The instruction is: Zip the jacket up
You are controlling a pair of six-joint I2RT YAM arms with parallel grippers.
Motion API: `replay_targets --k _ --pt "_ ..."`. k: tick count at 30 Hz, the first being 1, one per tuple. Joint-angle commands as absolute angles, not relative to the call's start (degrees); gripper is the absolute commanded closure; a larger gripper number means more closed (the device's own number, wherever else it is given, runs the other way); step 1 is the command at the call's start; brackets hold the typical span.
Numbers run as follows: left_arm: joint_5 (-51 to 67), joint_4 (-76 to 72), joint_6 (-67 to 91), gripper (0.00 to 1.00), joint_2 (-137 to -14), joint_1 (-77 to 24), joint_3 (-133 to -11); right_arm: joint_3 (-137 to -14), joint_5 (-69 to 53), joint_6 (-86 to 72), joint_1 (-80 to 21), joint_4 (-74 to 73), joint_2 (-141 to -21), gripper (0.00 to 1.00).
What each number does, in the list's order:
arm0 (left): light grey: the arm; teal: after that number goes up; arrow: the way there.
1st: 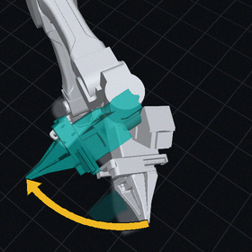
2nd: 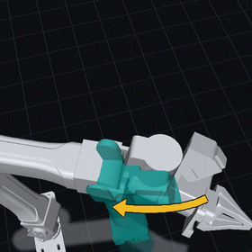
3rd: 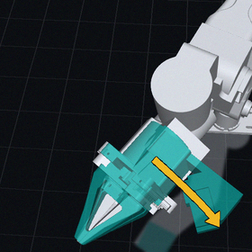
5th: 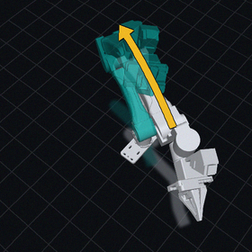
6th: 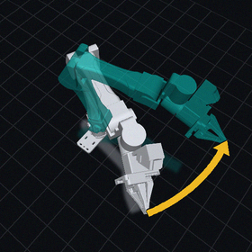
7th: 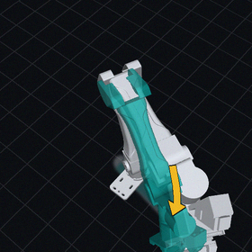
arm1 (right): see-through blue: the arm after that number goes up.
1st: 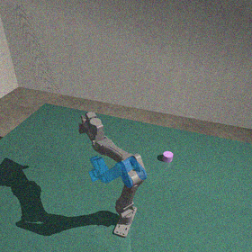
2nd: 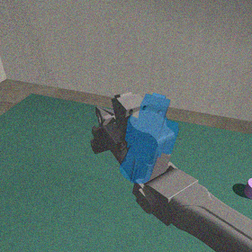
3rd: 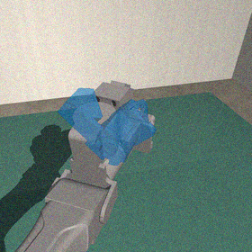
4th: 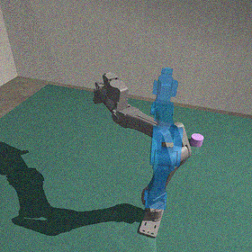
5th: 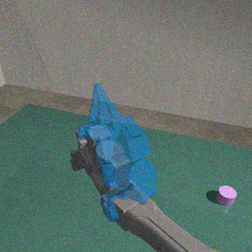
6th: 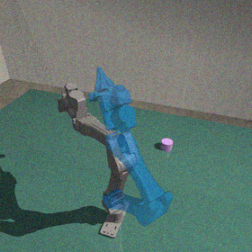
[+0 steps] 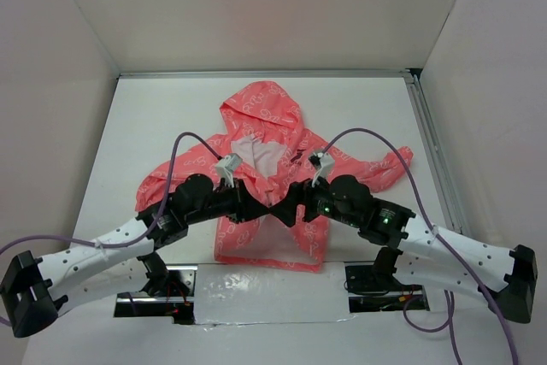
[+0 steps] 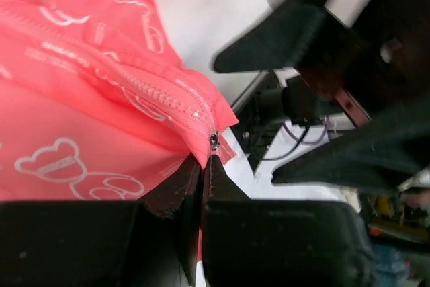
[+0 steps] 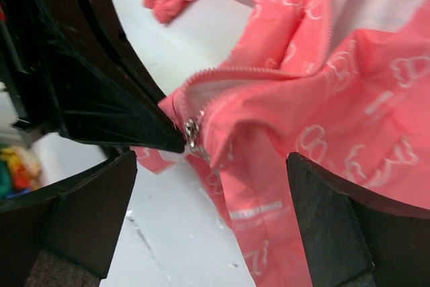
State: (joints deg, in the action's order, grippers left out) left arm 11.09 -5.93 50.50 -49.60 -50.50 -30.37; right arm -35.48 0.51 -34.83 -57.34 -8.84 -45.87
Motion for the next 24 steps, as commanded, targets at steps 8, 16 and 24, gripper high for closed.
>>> replay_targets --k 8,16,24 --pt "0.4 16.2 65.4 1.0 -56.8 -50.8 -45.3 -46.1 34.7 -31.3 -72.9 -25.9 -50.1 0.21" --pt "0.4 18.7 66.4 1.0 -58.5 -50.7 -47.8 -51.1 36.8 -27.0 -80.6 -23.6 -58.7 0.37" --pt "0.4 18.2 66.2 1.0 -57.9 -50.7 -47.5 -50.3 31.3 -23.7 -80.9 -15.9 -61.3 0.41"
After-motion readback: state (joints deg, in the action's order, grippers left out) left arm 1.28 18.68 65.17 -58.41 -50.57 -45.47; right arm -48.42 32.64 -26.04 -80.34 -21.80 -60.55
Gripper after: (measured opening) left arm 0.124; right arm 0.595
